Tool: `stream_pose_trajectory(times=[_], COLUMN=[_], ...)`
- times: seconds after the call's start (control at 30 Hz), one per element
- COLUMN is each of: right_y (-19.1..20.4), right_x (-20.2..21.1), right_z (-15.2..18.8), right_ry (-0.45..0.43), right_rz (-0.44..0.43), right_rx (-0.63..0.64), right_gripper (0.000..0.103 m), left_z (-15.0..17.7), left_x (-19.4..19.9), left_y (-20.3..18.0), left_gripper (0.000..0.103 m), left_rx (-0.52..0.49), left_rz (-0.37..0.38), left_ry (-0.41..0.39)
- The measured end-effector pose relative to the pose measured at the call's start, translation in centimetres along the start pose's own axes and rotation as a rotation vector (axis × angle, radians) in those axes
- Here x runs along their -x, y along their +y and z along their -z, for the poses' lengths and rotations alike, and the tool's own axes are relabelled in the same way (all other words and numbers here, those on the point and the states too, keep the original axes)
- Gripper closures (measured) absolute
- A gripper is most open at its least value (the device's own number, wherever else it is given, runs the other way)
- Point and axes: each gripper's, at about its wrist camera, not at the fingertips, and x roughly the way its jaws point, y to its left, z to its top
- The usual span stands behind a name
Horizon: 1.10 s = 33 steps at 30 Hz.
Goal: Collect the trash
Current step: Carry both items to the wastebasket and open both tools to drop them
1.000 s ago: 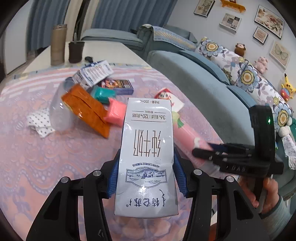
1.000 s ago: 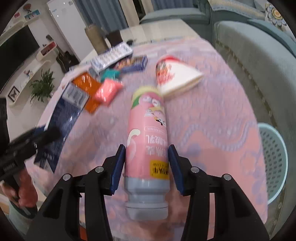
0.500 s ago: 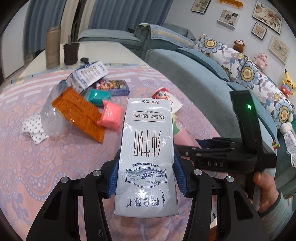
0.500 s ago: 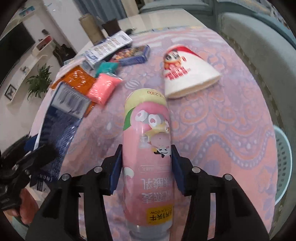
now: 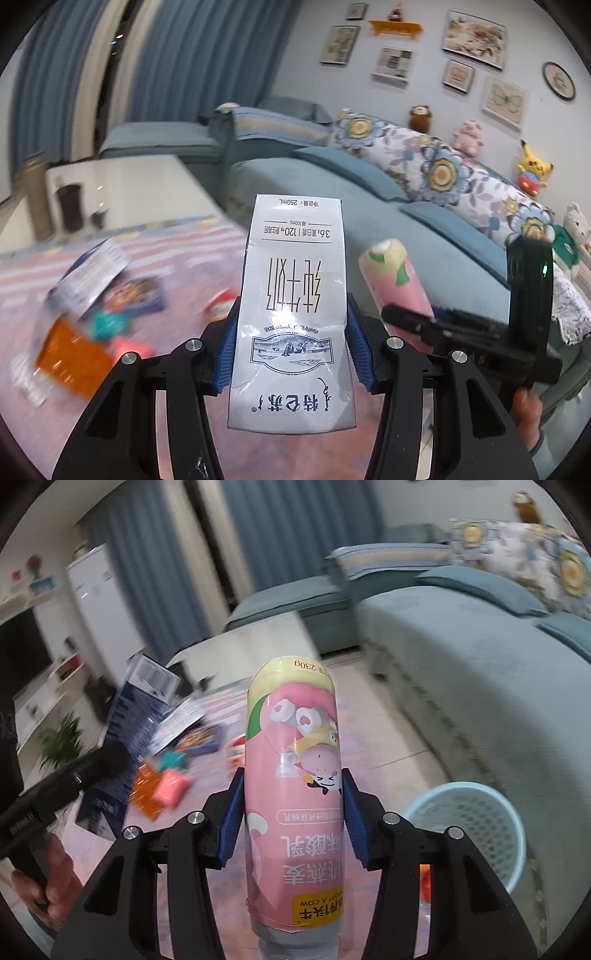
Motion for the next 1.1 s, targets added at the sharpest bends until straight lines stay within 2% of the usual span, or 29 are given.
stream_pose_trajectory(times=[0.13,0.33,0.47,0.6,0.8,0.93,1.1], right_y=[-5.1,-12.0,-15.7,-17.8,-20.1,-21.3,-21.6], right_x=[0.1,-1.9,-4.2,-6.3,-7.7,-7.2,-6.1], right_z=[0.8,2.9,4.7,6.6,8.6,9.1,8.8], right_ry=[-0.003,0.053,0.121,0.177,0.222,0.219,0.19], right_rz=[0.09,0.218,0.254,0.281,0.304,0.313,0.313], right_rx=[-0.073,-0.184,-0.262,-0.316,-0.392,-0.432,-0.442], right_gripper=[0.057,0.057,0.057,0.057,0.057,0.054,0.054], left_z=[-0.8,0.6,2.2,4.0,5.8,6.2,5.9], left_x=[-4.3,-13.0,-17.4,-20.6,-23.3,-23.3,-22.3], left_y=[-3.1,-6.3,-8.2,-9.1,-9.7,-10.2,-9.8], left_gripper=[0.054,0.054,0.054,0.054,0.053,0.036,0.036], left_rx=[-0.021,-0.028,-0.053,-0.069,-0.072,-0.076,-0.071], left_rz=[0.043,0.134,0.163,0.172,0.192,0.204,0.224], left_ry=[0.032,0.178,0.266,0.34,0.409,0.406,0.397])
